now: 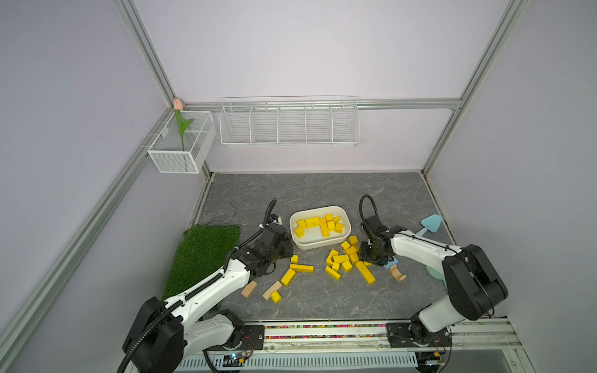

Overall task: Pick out the yellow building blocks
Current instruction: Pick up the building block from the center of the board.

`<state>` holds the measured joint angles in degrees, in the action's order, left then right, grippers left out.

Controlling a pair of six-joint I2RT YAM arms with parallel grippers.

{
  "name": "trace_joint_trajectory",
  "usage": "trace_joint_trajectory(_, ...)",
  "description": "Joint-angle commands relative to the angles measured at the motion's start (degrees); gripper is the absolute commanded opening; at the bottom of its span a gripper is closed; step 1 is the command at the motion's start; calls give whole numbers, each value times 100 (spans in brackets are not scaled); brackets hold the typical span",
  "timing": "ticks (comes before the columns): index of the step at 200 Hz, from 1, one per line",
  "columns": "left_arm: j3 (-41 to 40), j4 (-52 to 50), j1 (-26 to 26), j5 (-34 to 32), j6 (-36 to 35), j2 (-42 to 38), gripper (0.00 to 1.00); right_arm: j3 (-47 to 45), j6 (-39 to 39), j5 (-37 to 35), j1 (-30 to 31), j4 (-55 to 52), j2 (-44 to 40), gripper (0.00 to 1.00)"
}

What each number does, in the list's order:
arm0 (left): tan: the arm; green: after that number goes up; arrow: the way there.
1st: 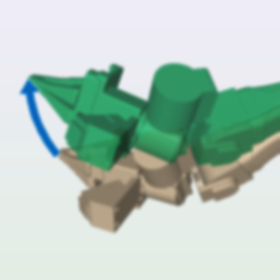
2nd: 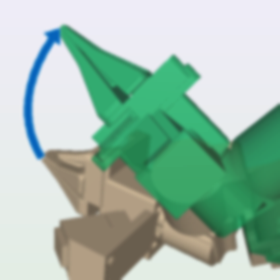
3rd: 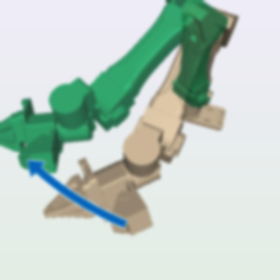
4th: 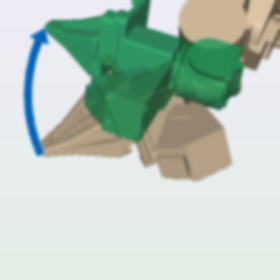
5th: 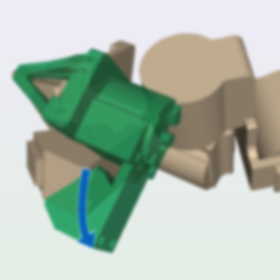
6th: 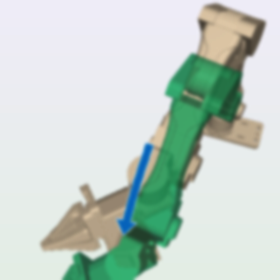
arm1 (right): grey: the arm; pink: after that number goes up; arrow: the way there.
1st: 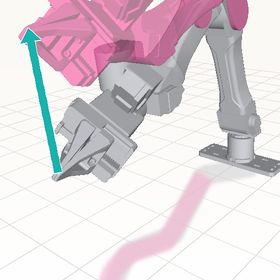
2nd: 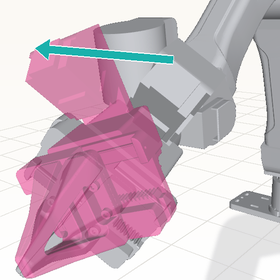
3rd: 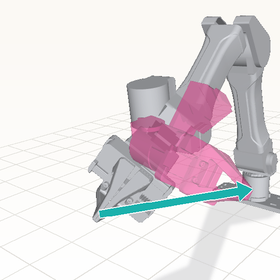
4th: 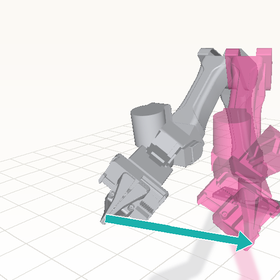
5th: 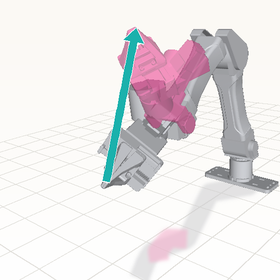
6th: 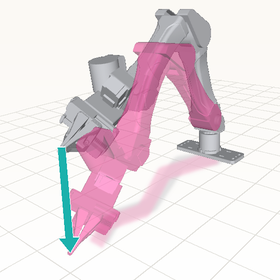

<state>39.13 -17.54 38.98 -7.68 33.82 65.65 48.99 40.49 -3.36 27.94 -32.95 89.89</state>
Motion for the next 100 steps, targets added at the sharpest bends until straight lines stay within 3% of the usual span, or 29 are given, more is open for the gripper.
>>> trace_joint_trajectory(1, -64, 58, -47, -91, 52, -116, 36, 102, 25, -192, 59, -376, 142, 49)
trace_joint_trajectory(47, -75, 71, -57, -76, 54, -113, 36, 313, 49, -241, 83, -434, 285, 43)
trace_joint_trajectory(100, -73, 68, -61, -61, 54, -105, 36, 390, 64, -287, 88, -383, 550, 42)
